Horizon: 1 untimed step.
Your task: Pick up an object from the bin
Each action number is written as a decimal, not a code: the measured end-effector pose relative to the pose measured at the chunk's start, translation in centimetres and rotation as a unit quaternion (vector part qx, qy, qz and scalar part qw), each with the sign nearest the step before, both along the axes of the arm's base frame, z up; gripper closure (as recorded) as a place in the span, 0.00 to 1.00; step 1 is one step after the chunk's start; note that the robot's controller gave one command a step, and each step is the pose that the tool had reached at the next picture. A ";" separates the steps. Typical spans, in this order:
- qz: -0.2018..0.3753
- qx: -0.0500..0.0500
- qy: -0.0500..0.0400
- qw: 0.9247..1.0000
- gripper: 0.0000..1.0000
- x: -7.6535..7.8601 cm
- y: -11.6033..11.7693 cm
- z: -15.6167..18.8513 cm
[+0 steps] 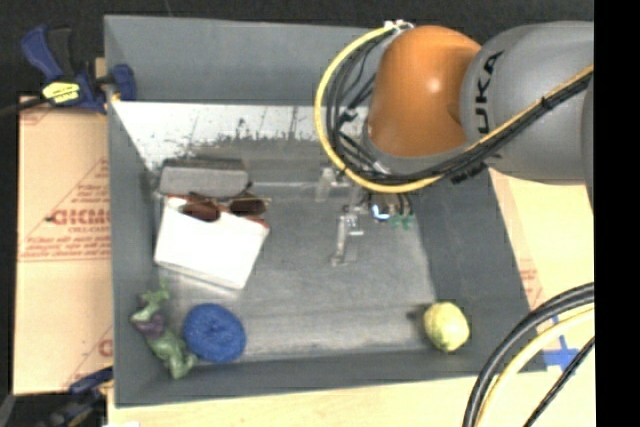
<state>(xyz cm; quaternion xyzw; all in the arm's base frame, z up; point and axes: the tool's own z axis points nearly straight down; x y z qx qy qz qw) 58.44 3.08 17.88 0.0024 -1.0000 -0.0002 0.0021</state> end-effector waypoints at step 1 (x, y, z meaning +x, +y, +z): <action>0.000 0.000 -0.004 1.000 0.00 0.2 0.0 0.5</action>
Offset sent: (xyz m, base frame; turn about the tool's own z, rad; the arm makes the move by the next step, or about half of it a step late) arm 0.0600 0.0621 -0.1088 -0.1192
